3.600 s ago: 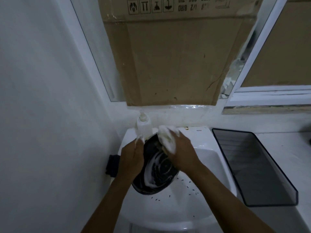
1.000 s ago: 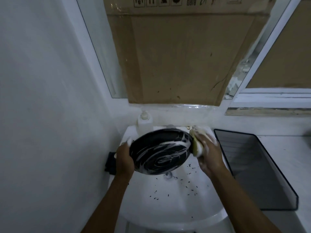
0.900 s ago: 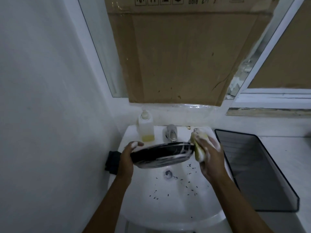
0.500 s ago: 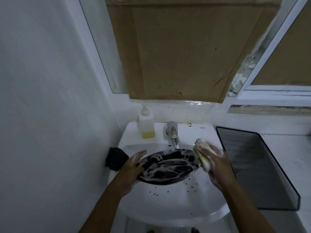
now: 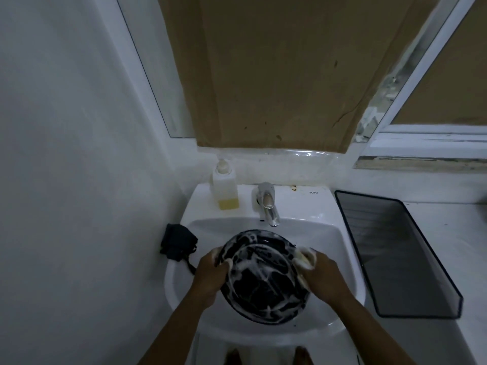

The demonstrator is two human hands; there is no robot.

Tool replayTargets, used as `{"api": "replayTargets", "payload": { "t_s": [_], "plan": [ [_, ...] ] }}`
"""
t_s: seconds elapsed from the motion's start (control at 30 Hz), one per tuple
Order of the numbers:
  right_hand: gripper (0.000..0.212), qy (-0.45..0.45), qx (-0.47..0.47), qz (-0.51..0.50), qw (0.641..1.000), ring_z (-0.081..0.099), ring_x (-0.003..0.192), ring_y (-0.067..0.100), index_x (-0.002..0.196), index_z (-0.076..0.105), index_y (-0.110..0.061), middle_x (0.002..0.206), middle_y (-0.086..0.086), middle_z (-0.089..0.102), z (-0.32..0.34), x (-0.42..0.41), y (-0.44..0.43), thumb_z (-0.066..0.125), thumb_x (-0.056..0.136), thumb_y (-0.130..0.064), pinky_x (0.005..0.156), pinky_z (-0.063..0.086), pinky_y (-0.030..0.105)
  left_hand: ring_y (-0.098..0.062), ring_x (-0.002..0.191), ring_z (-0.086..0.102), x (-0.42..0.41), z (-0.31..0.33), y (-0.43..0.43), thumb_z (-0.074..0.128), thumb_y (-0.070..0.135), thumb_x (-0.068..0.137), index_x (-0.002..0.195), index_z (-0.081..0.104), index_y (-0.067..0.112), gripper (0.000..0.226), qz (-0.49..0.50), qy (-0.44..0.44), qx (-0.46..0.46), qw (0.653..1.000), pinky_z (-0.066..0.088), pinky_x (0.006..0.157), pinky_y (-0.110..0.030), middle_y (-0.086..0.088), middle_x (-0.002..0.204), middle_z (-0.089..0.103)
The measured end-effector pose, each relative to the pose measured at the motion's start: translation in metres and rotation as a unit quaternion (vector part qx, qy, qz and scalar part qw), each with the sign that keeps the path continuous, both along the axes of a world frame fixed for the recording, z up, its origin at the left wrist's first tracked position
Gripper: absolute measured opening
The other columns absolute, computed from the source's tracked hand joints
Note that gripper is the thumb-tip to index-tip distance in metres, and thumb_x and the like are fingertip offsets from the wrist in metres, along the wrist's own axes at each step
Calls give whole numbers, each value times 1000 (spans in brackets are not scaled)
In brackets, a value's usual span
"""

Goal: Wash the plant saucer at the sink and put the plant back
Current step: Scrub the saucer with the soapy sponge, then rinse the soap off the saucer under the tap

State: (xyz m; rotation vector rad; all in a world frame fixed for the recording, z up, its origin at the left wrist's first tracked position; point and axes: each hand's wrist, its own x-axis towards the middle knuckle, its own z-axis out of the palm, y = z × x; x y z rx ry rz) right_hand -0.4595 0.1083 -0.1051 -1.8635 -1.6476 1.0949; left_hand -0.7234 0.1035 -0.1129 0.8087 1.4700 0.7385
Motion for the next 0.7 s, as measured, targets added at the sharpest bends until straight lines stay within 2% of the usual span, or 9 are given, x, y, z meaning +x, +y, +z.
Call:
{"api": "replayTargets", "payload": {
  "t_s": [0.1, 0.17, 0.27, 0.37, 0.47, 0.57, 0.6, 0.67, 0.7],
  "plan": [
    [11, -44, 53, 23, 997, 65, 76, 16, 91, 66, -8, 83, 2, 70, 1, -2, 7, 62, 91, -18, 65, 46, 17, -29, 115, 61, 11, -6, 2, 52, 25, 102, 142, 47, 15, 42, 11, -4, 26, 1000, 53, 97, -48, -9, 131, 59],
    [16, -62, 64, 44, 995, 64, 72, 17, 85, 63, -6, 78, 3, 67, 2, -5, 10, 60, 93, -19, 66, 50, 29, -26, 118, 60, 16, -10, 3, 51, 26, 102, 143, 46, 18, 42, 8, 6, 41, 999, 51, 99, -47, -6, 134, 58],
    [15, -56, 87, 29, 994, 62, 70, 13, 80, 62, -8, 75, -1, 65, 3, -5, 21, 60, 93, -15, 63, 48, 28, -22, 119, 60, 19, -17, 6, 51, 29, 102, 143, 48, 22, 42, 0, 19, 58, 998, 51, 100, -46, -3, 135, 59],
    [9, -57, 127, 1, 990, 59, 68, 15, 86, 63, -6, 76, 1, 64, 10, 3, 50, 59, 93, -11, 57, 35, 22, -21, 123, 57, 22, -22, 9, 52, 34, 100, 144, 47, 23, 45, -14, 37, 69, 997, 49, 102, -45, -2, 139, 57],
    [7, -84, 143, -9, 986, 60, 68, 30, 86, 59, 2, 75, 16, 62, 14, 14, 87, 53, 86, -3, 58, 42, 35, -22, 128, 53, 24, -28, 12, 52, 36, 100, 146, 45, 21, 48, -19, 55, 64, 996, 47, 105, -44, -3, 143, 53],
    [7, -94, 137, -17, 986, 58, 63, 27, 83, 56, -4, 74, 12, 60, 8, 22, 116, 49, 81, -4, 50, 44, 33, -21, 129, 52, 25, -37, 15, 52, 35, 100, 146, 45, 22, 48, -15, 61, 65, 996, 46, 106, -43, -2, 144, 52],
    [9, -104, 134, -13, 985, 59, 68, 26, 88, 56, -6, 81, 12, 60, 5, 22, 123, 49, 82, -7, 55, 47, 32, -20, 128, 53, 26, -41, 15, 52, 35, 100, 145, 45, 22, 48, -14, 64, 68, 995, 46, 106, -42, -1, 143, 53],
    [29, -134, 118, 4, 984, 58, 98, 33, 115, 55, -5, 113, 20, 56, -7, 22, 138, 49, 88, -13, 82, 52, 44, -16, 125, 55, 26, -48, 17, 52, 36, 99, 144, 48, 23, 46, -10, 79, 79, 994, 48, 104, -37, 1, 140, 57],
    [41, -149, 101, 19, 984, 52, 115, 36, 132, 47, -6, 132, 20, 48, -13, 20, 144, 48, 93, -16, 95, 47, 50, -14, 124, 56, 26, -53, 18, 52, 36, 99, 143, 49, 24, 46, -7, 83, 85, 993, 48, 104, -34, 3, 138, 58]
  ]
}}
